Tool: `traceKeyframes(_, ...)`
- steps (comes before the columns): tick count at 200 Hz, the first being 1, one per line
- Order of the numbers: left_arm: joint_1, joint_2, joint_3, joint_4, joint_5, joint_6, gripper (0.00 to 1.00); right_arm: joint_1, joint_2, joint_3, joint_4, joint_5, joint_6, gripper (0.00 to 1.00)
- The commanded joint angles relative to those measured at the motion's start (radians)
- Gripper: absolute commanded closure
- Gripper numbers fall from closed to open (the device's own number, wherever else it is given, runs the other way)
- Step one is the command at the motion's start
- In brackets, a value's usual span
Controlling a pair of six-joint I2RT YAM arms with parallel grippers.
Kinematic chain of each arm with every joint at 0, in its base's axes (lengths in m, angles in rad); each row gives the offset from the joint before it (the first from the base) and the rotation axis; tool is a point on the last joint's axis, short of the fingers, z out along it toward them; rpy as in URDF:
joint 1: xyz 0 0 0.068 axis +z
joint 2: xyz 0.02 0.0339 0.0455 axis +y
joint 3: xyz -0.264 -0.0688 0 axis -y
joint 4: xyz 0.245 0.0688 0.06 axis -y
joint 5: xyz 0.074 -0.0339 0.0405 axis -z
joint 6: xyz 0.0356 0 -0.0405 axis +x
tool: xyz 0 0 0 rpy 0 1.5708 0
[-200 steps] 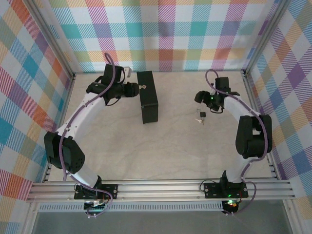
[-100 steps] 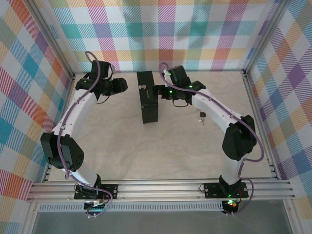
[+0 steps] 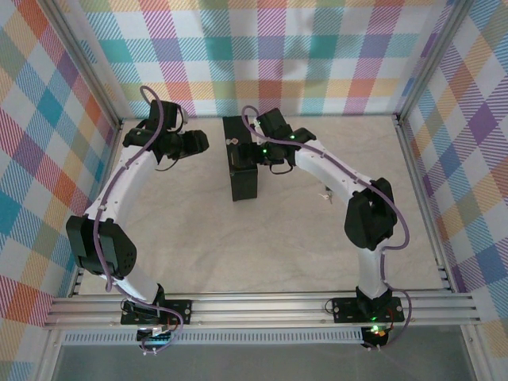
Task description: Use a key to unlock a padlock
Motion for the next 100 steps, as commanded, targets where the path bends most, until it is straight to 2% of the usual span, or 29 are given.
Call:
traceKeyframes(1,0.016,-0.024,-0.016,-0.02,0.025,0.011,0.41,0.015,-0.004,0.03,0.014,-0.026,0.014,0.0)
traceKeyframes(100,0.016,-0.028,-0.039,-0.019,0.037,0.014,0.4,0.062,0.05,0.092,0.009,-0.032,0.021,0.0)
